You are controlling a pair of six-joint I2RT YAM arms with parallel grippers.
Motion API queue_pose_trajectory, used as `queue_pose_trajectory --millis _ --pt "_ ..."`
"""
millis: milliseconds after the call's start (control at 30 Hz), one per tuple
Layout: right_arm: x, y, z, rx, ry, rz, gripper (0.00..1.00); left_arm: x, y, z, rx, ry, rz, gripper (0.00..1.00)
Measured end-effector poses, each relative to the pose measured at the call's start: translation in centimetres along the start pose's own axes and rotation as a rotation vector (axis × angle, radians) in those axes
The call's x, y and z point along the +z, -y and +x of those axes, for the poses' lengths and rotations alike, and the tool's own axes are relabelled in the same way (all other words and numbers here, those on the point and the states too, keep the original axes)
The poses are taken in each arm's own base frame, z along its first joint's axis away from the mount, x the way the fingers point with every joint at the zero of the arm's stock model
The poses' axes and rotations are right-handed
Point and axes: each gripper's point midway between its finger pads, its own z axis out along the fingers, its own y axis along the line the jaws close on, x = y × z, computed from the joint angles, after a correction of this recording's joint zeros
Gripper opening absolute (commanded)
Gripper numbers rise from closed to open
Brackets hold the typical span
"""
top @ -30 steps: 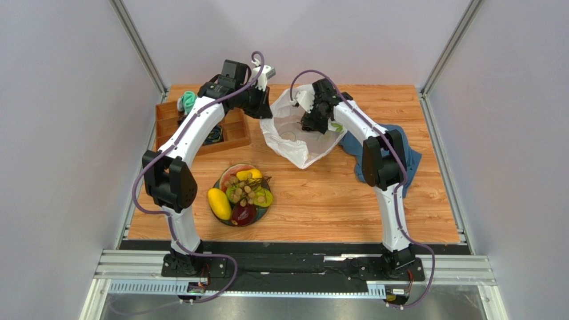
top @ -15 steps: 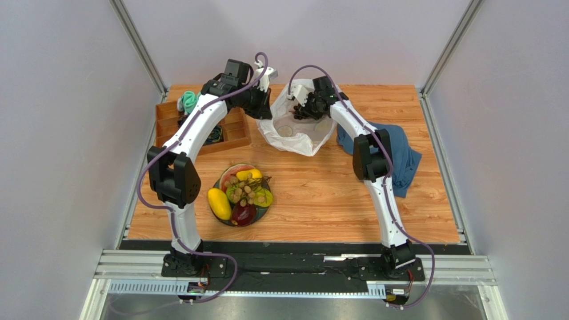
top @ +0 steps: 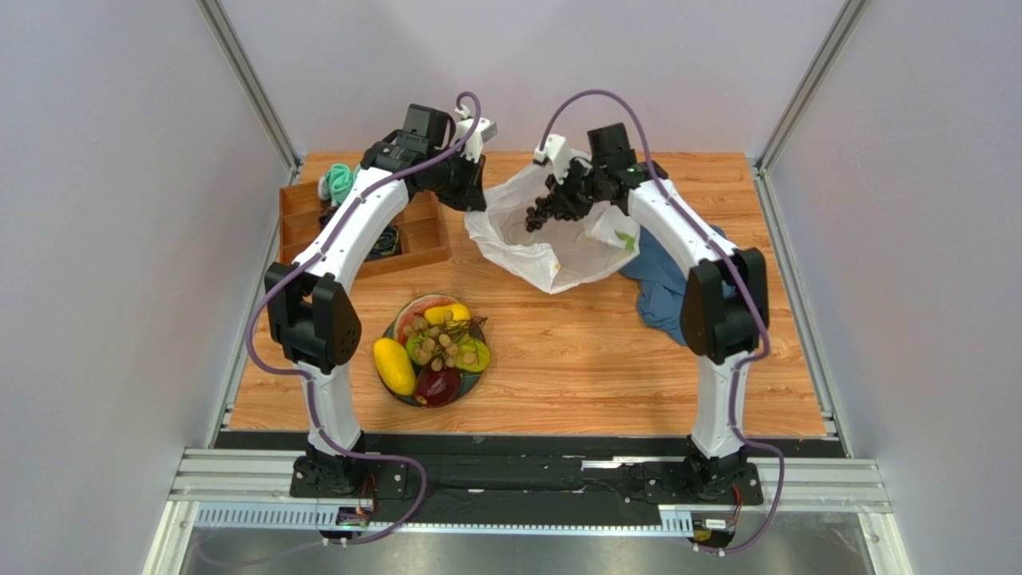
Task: Take the fake fruits out of the plastic bag
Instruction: Take out the fake fruit from the plastic bag, then place the fake fruit on the plate.
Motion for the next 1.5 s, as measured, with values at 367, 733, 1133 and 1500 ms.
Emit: queue_pose_trajectory --millis 367,733,1133,1500 --pt "-10.7 -5.0 -10.2 0.121 0.257 -0.065 0.04 -0.3 0.3 -4.1 0.057 0.091 -0.039 0.99" --pt "-13.5 -16.2 -13.7 0.013 0.244 -0.282 0.05 -8.9 -1.5 -5.5 0.053 0.196 -0.213 0.99" --pt "-7.3 -29.4 -16.8 -0.272 0.232 -0.542 0.05 -21.8 -2.1 -2.2 0.021 0.363 -0.406 0.99" --pt "0.6 -31.2 -15.8 -0.362 0.154 -0.532 0.04 -24.2 -3.4 1.9 -0.048 0.346 -0.472 0.99"
